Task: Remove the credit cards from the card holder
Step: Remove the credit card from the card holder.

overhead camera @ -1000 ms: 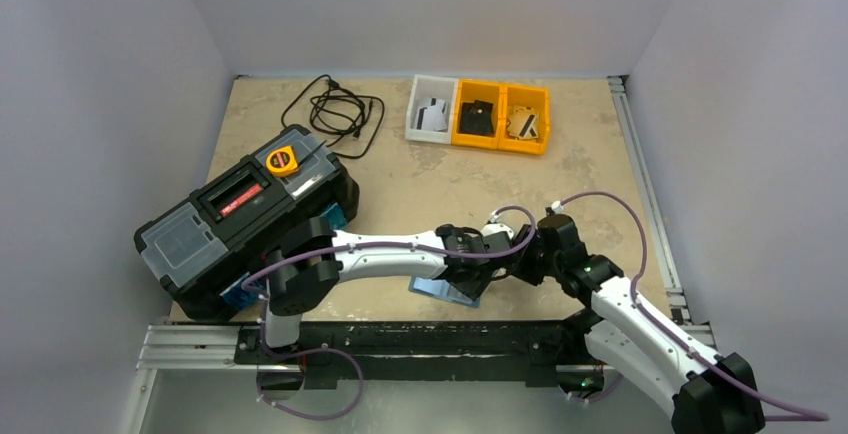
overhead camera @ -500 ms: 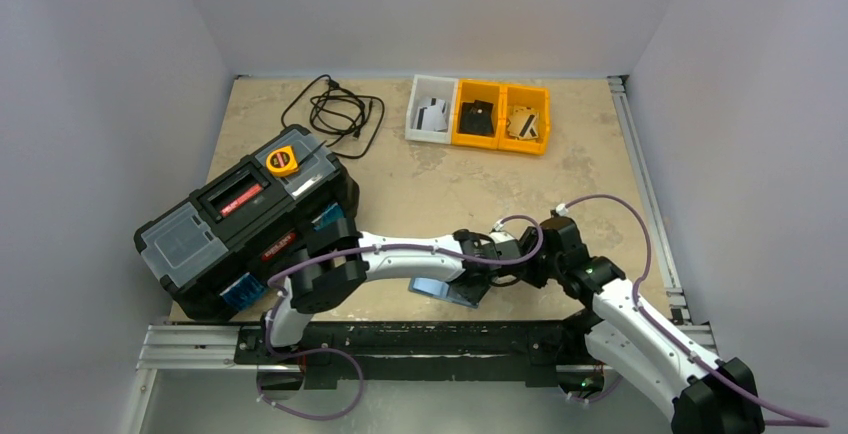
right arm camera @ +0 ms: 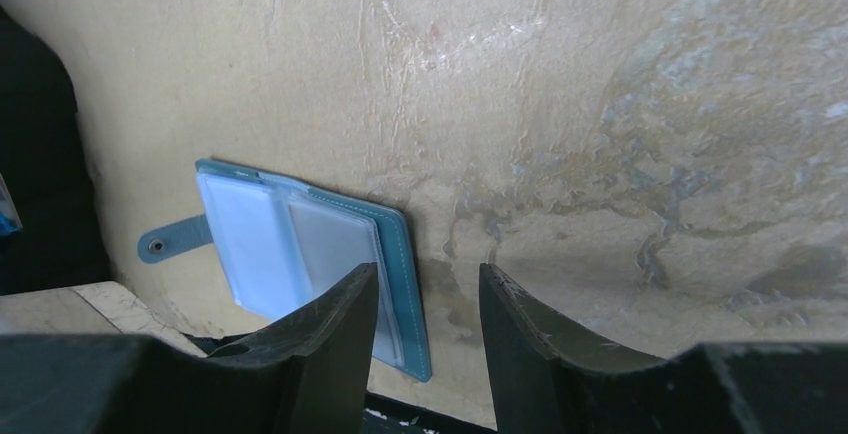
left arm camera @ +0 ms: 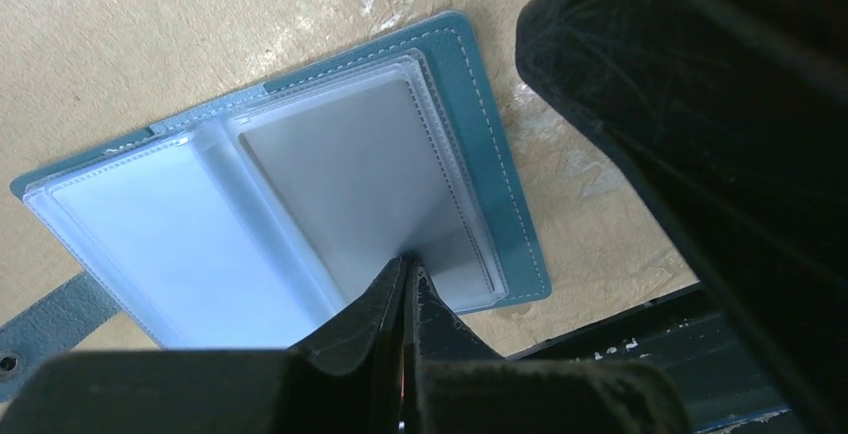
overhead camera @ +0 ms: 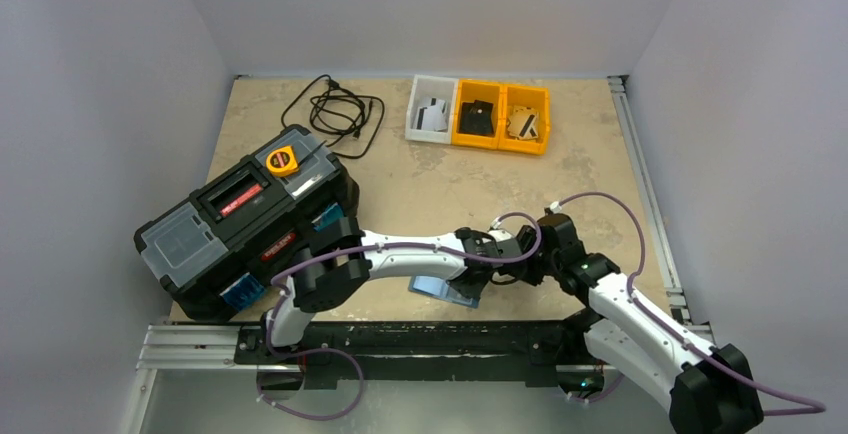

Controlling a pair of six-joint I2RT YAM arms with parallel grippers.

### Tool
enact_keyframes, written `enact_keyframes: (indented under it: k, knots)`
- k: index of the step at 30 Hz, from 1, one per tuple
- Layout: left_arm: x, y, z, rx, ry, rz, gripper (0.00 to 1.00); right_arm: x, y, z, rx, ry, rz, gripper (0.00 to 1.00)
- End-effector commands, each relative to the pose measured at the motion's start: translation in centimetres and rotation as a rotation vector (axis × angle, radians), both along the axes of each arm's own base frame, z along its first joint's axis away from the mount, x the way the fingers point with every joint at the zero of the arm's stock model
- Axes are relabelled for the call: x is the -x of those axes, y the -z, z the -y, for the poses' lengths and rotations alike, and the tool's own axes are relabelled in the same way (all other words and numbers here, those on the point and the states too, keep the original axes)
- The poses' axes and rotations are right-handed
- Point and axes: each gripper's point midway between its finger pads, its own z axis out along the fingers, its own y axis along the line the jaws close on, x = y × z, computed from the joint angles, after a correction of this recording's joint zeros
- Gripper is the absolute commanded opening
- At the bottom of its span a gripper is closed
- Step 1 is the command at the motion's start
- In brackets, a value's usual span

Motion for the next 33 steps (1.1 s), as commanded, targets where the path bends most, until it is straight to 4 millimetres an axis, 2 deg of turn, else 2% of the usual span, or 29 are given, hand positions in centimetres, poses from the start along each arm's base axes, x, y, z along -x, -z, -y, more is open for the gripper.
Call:
enact_keyframes:
  k: [1,6,8,11,16,24,33]
  knots:
    - [-0.8,-0.5,0.0,0.052,-0.034,-0.002,0.00,-0.4,-0.3,-1.4,-0.047,-0.063,0.029,0.42]
    - [-1.1,-1.6,-0.2,0.130,-0.054,-0.012,0.00,-0.6,-0.5,-1.6,-0.049,-0.076,0.035,0.42]
    - [-1.2,-2.4,-0.4,0.147,-0.062,0.003,0.05,-0.7,-0.7,-1.8,-0.054,-0.085,0.040,0.42]
    - [-1.7,-3.5,-0.9,0.184,-0.095,0.022,0.06,-0.6,-0.8,-2.1,-0.063,-0.102,0.043,0.42]
    - [-2.8,-3.4,-2.0,0.193,-0.145,0.011,0.00,-0.2,-0.6,-2.9,-0.067,-0.140,0.031,0.41]
    - [-3.4,-3.2,-3.1,0.197,-0.183,0.006,0.00,0.3,-1.4,-5.6,-0.058,-0.195,0.056,0.41]
    - [-4.3,-2.6,-6.2,0.187,-0.277,0.002,0.00,0.2,-1.6,-7.6,-0.055,-0.230,0.069,0.27]
